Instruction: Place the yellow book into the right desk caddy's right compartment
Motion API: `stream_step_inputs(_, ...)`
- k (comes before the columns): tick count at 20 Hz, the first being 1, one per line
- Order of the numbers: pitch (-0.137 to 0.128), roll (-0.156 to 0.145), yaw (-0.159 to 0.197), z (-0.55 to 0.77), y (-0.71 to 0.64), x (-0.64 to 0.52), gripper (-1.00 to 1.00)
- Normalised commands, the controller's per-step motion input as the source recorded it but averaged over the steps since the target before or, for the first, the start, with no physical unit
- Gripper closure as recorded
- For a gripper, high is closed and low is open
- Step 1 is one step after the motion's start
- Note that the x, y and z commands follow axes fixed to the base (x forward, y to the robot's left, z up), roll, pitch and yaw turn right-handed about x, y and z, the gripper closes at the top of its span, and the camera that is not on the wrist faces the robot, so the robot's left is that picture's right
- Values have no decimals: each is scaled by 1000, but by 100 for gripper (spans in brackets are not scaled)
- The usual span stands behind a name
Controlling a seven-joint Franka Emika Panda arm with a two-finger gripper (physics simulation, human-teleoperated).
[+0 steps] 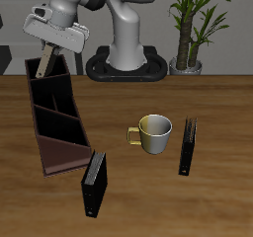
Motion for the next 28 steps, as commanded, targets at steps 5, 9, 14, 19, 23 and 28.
stream_step_inputs(5, 49, -10, 8, -320, -63, 129, 100)
stream_step_inputs(9, 41, -33, -15, -274, 9, 44, 100)
stream_step_inputs(14, 61, -22, 3, -318, -14, 74, 100)
stream_step_inputs(19, 53, -34, -9, -250, -72, -25, 100)
stream_step_inputs(23, 99, -34, -9, -392, -2, -186, 100)
stream_step_inputs(28, 34, 33, -12, -19, 109, -42, -100)
